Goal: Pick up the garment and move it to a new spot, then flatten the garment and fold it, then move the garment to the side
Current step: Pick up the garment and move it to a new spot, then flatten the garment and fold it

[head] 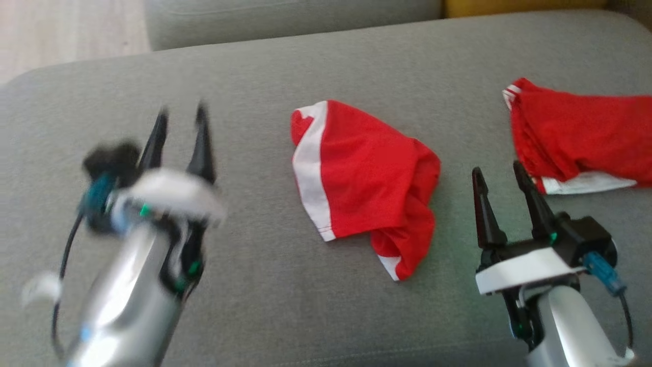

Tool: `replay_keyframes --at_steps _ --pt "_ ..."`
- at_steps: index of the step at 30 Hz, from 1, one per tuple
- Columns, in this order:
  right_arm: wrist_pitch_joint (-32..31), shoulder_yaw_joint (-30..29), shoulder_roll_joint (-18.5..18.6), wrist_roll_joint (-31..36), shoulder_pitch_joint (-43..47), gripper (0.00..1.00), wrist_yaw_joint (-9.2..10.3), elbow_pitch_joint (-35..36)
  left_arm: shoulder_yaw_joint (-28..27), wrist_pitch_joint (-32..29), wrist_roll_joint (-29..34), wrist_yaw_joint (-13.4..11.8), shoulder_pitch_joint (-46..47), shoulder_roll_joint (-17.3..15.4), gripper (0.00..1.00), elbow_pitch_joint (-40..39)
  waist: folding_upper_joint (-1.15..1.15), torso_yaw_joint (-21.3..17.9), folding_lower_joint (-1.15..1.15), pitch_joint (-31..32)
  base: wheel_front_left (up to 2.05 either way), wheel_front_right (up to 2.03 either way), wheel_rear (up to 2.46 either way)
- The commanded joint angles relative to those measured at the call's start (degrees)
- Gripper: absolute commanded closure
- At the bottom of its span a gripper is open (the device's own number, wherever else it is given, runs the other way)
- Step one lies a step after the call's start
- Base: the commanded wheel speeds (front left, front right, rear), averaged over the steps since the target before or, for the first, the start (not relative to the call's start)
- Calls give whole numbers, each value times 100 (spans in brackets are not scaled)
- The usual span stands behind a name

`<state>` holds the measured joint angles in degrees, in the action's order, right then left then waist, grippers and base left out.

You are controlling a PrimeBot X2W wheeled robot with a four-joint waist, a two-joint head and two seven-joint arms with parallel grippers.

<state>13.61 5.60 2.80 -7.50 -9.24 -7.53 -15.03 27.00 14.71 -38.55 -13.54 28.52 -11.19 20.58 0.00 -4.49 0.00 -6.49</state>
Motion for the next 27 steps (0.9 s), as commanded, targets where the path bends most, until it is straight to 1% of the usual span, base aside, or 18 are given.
replay_keyframes --at_steps 1,4,7,8,13,16,19,20,23,27 --pt "-32 95 8 33 59 0 4 225 -375 29 169 87 -303 -236 0 -217 0 171 0 87 0 0 0" --pt "-77 62 8 35 159 0 4 268 -755 29 255 196 -996 -233 0 -276 0 297 0 122 0 0 0" --pt "-126 66 8 40 236 0 4 301 -1073 29 356 302 -1531 -56 0 -329 0 416 0 142 0 0 0" --pt "-126 66 8 40 236 0 4 301 -1073 29 356 302 -1531 -56 0 -329 0 416 0 142 0 0 0" --pt "-218 230 8 113 201 0 4 413 -1532 29 561 515 -1840 368 0 -415 0 591 0 131 0 0 0" --pt "-345 598 8 178 80 0 4 466 -1556 29 755 726 -1811 511 0 -364 0 678 0 106 0 0 0" --pt "-575 1167 8 153 -91 0 4 455 -1582 29 891 859 -1744 614 0 -279 0 751 0 70 0 0 0" --pt "-814 1589 10 82 -222 0 4 352 -1623 29 940 919 -1705 670 0 -224 0 800 0 37 0 0 0" --pt "-1288 2117 67 10 -447 0 4 28 -1675 29 965 1011 -1682 739 0 -127 0 881 0 -31 0 0 0" --pt "-1705 2446 109 -2 -757 0 4 -481 -1643 29 1002 1134 -1640 795 0 1 0 1019 0 -126 0 0 0"
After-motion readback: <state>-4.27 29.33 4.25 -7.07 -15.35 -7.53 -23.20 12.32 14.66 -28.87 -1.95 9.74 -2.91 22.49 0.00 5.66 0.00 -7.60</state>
